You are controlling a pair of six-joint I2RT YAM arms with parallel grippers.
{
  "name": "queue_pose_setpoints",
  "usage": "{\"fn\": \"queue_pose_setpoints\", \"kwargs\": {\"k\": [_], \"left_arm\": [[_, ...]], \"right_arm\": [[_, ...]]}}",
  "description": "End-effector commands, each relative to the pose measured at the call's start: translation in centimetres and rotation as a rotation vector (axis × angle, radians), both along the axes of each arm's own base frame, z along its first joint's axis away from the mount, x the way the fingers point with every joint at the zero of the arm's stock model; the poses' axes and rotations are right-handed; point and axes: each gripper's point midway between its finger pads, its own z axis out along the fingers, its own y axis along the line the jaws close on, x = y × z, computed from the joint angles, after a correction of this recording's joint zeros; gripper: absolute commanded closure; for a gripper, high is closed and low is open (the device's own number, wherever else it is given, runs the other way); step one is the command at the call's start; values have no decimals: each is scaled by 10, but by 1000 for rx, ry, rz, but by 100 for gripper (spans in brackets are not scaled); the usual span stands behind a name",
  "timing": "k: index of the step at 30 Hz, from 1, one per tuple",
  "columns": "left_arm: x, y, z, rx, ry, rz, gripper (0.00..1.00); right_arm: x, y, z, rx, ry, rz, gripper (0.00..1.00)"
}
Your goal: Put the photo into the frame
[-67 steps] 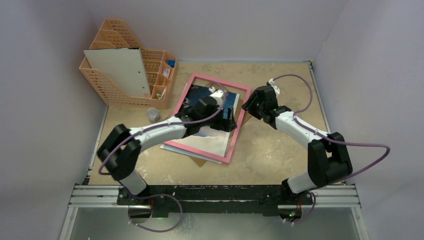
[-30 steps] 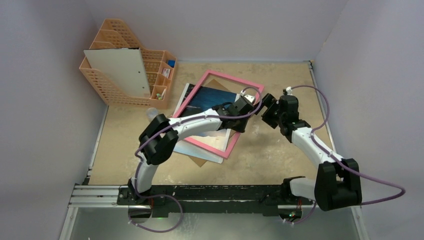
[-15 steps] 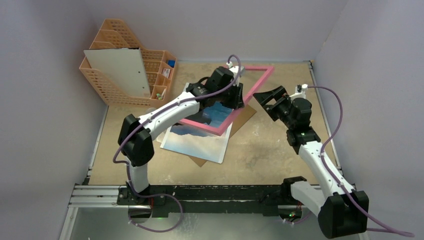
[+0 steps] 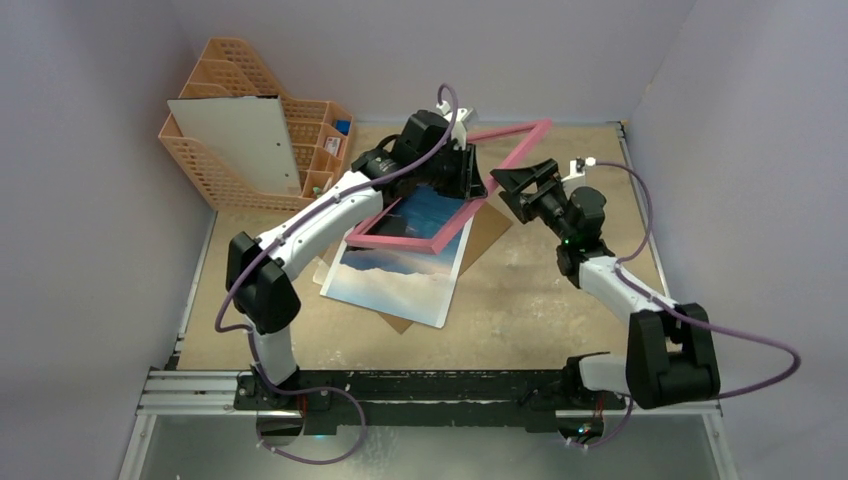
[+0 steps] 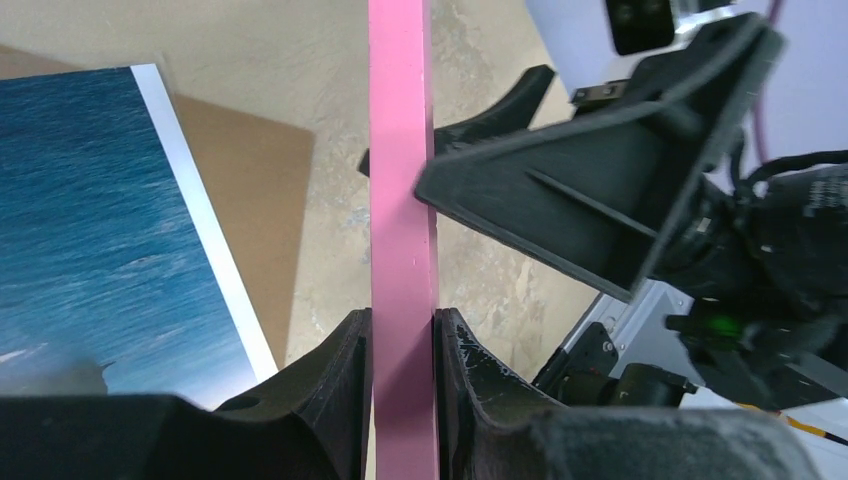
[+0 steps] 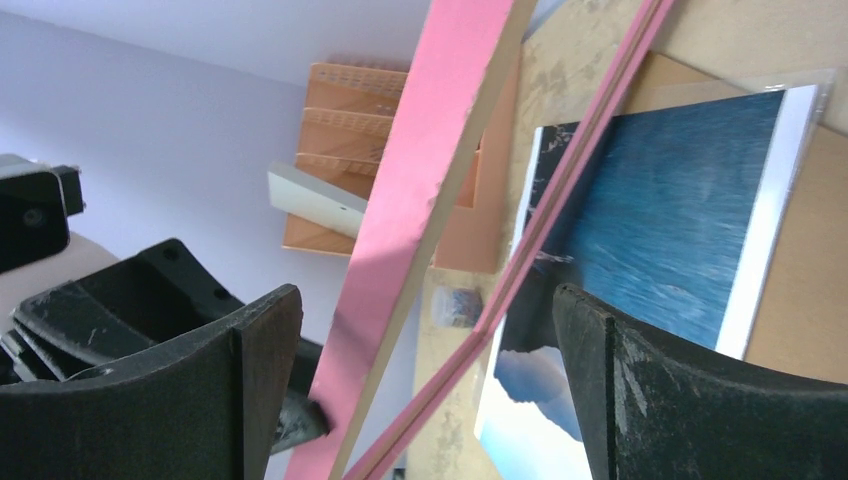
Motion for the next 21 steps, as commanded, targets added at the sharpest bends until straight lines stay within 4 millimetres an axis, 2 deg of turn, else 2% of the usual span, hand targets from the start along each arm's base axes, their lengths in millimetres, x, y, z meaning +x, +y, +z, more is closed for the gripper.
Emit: {"fn": "queue_pose_setpoints", "kwargs": {"k": [1, 5, 10, 21], "left_arm": [[1, 2, 76, -171, -121, 10, 100], [1, 6, 78, -191, -113, 22, 100], [0, 9, 85, -231, -105, 30, 100], [-4, 18, 105, -290, -117, 46, 100]], "right_arm": [[8, 12, 54, 133, -178, 71, 7], [12, 14, 76, 168, -285, 68, 21], [12, 19, 98, 218, -377, 78, 29], [-3, 46, 114, 374, -432, 186, 41]]}}
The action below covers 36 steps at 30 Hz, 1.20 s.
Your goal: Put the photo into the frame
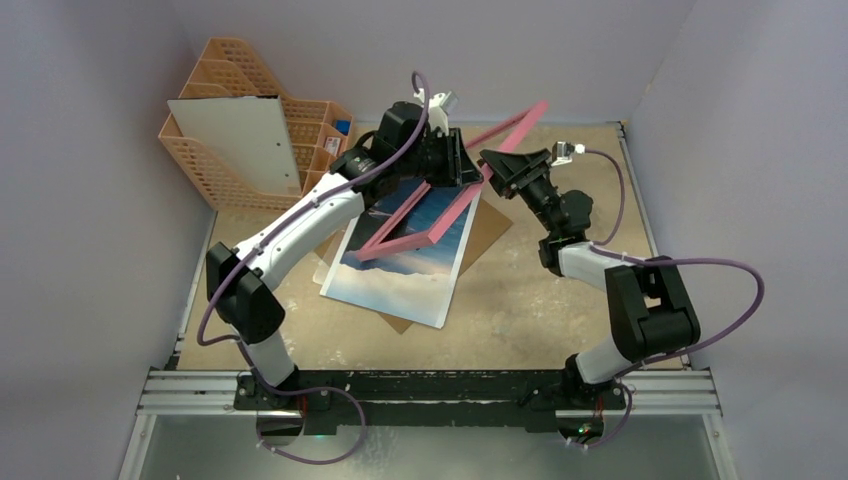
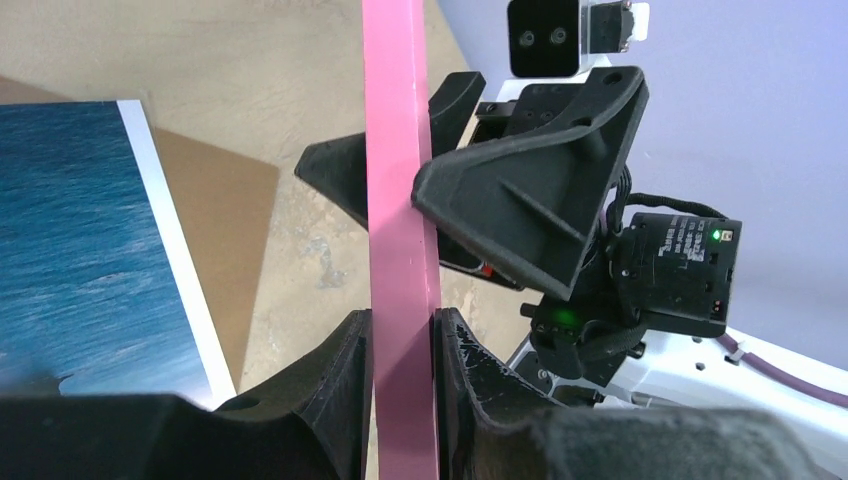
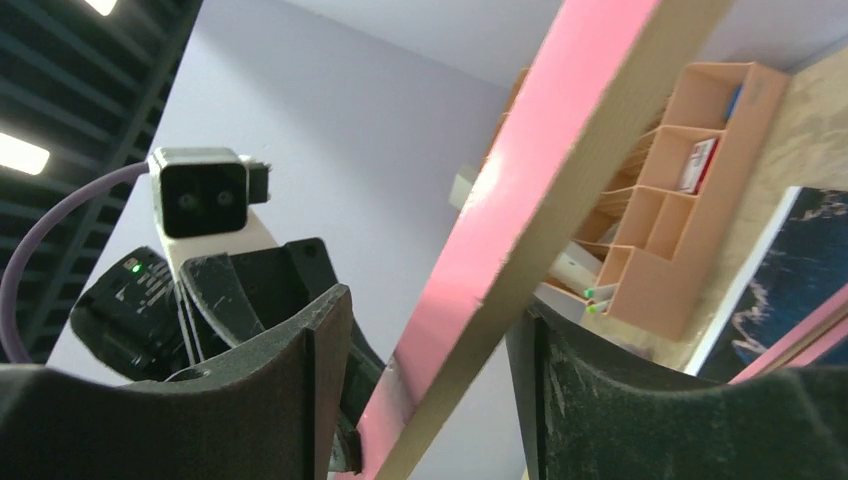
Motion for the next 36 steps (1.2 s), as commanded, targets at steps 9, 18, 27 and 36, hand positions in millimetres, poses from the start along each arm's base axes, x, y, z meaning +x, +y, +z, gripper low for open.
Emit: {"fn": "queue_pose_setpoints", "kwargs": {"k": [9, 18, 27, 36], "left_arm": [[-7, 17, 76, -128, -174, 15, 100], [-14, 53, 105, -69, -290, 110, 53], [-35, 98, 130, -32, -416, 188, 19], [-57, 144, 104, 43, -417, 296, 17]], "right_arm": [[-25, 3, 78, 97, -236, -1, 73], [-21, 11, 105, -117, -190, -16, 82], [-22, 7, 102, -445, -52, -22, 96], [-38, -35, 92, -743, 111, -141, 95]]}}
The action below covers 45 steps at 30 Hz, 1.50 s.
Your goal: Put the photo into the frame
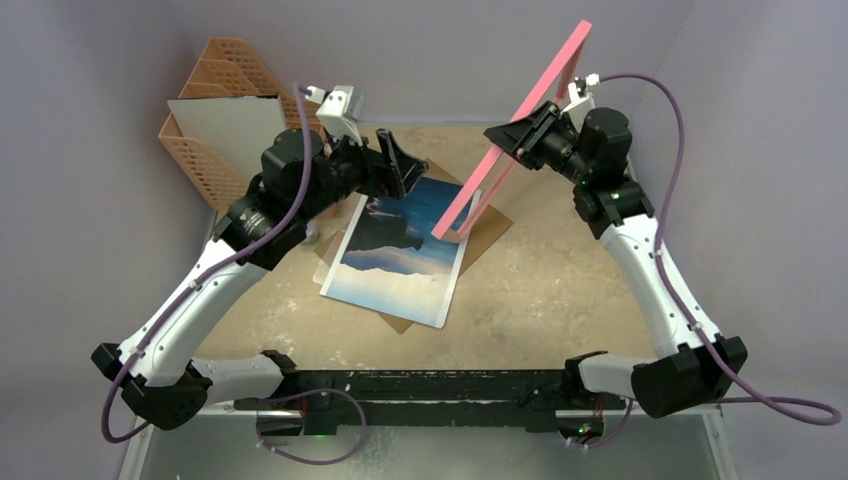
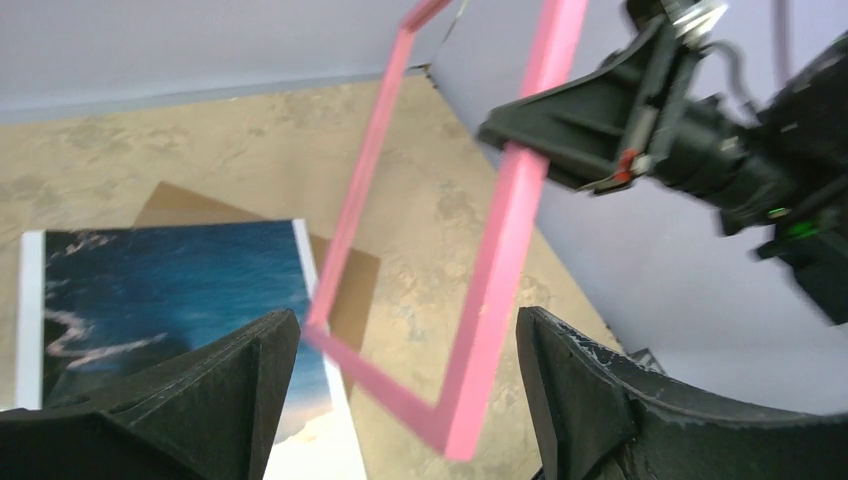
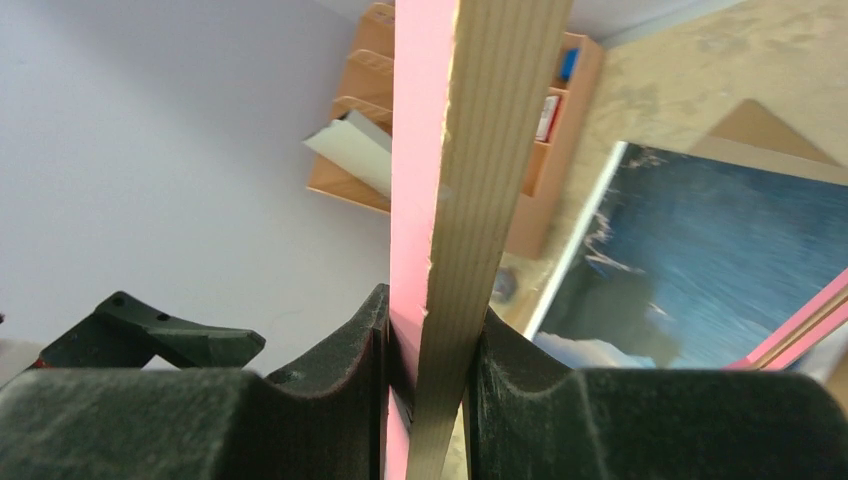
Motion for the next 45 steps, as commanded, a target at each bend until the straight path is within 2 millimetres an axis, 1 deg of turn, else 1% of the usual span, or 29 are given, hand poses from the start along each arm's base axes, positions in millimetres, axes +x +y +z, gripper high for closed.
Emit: {"fn": "queue_pose_setpoints", "kwargs": {"k": [1, 4, 6, 8, 10, 14, 18, 20, 24, 26, 27, 29, 32, 36, 39, 41, 45], "left_arm": [[2, 26, -19, 65, -1, 100, 17], [-1, 36, -29, 83, 11, 130, 17], [-4, 38, -36, 91, 22, 130, 17], [-7, 38, -44, 99, 38, 121, 17], [-9, 38, -52, 102, 55, 116, 17], [-14, 40, -67, 104, 85, 115, 17], [-18, 43, -84, 104, 113, 122, 17], [-19, 44, -88, 107, 121, 120, 17], [-19, 47, -95, 131, 129, 132, 17], [-18, 49, -97, 143, 130, 140, 17], [-17, 50, -98, 150, 130, 143, 17], [-16, 50, -103, 163, 135, 150, 17], [-14, 50, -109, 176, 144, 156, 17], [-12, 50, -112, 162, 145, 170, 17], [-11, 49, -115, 158, 142, 165, 17], [-10, 48, -119, 168, 150, 166, 17], [-7, 45, -130, 192, 176, 161, 17]], "right_arm": [[-15, -38, 8, -262, -1, -111, 95], [-25, -46, 23, -292, 5, -130, 100], [-31, -49, 27, -302, 26, -132, 100], [-34, -51, 23, -321, 60, -135, 100], [-35, -55, 12, -350, 106, -146, 100], [-30, -64, -24, -455, 219, -148, 100], [-16, -79, -74, -577, 337, -193, 100], [-5, -82, -92, -609, 366, -202, 100], [28, -77, -113, -618, 361, -215, 100], [49, -81, -133, -660, 374, -244, 100], [55, -77, -145, -669, 384, -224, 100], [64, -72, -171, -675, 424, -198, 100], [76, -71, -208, -689, 464, -206, 100], [94, -75, -246, -718, 469, -242, 100], [100, -86, -275, -770, 521, -285, 100], [96, -88, -297, -781, 580, -290, 100], [90, -98, -329, -823, 639, -326, 100]]}}
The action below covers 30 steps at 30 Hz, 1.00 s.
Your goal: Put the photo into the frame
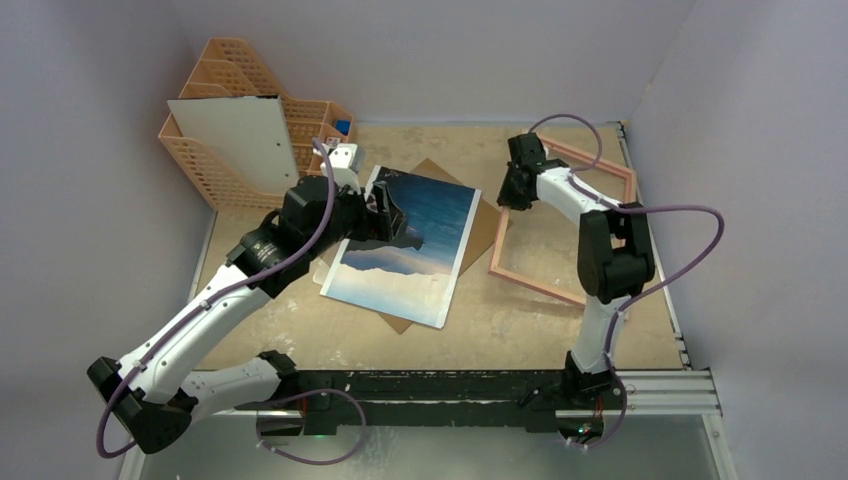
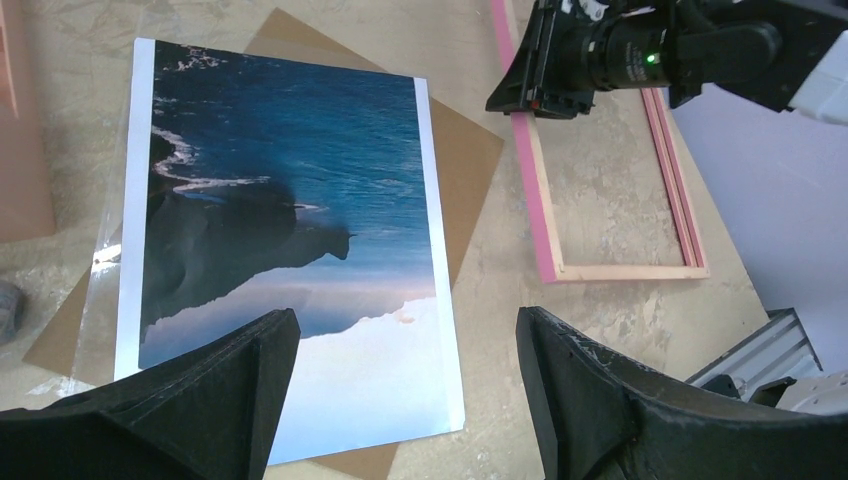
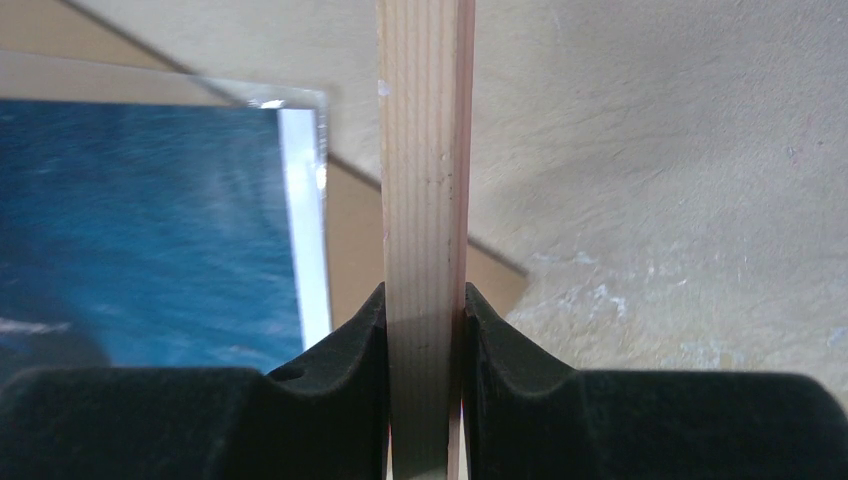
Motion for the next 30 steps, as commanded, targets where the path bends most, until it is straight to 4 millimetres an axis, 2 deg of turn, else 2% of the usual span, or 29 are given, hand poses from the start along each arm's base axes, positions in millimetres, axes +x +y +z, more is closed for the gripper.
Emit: {"fn": "queue_pose_setpoints", "kwargs": {"k": [1, 5, 9, 16, 19, 21, 22, 26, 28, 30], "left_arm": [[8, -3, -1, -5, -7, 11, 17], [9, -4, -12, 11, 23, 11, 17], [8, -3, -17, 24, 40, 13, 18], [8, 0, -22, 38, 55, 30, 18], [7, 2, -25, 42, 63, 40, 18], [7, 4, -27, 46, 68, 46, 18], [6, 7, -30, 49, 76, 62, 18], [4, 12, -40, 50, 100, 95, 17], [3, 18, -46, 55, 110, 123, 16], [2, 24, -52, 60, 119, 156, 15]], "right_arm": [[6, -16, -16, -61, -15, -83, 100], [-2, -25, -36, -108, 41, -108, 100], [-13, -37, -42, -158, 63, -129, 100], [-24, -46, -43, -186, 74, -156, 82], [-23, -45, -36, -181, 60, -160, 70], [-21, -45, -29, -172, 40, -164, 58], [-21, -43, -19, -157, 18, -155, 48], [-21, -38, -6, -132, -2, -135, 40], [-20, -38, 6, -127, -33, -131, 39], [-18, -28, 25, -83, -83, -102, 38]]}}
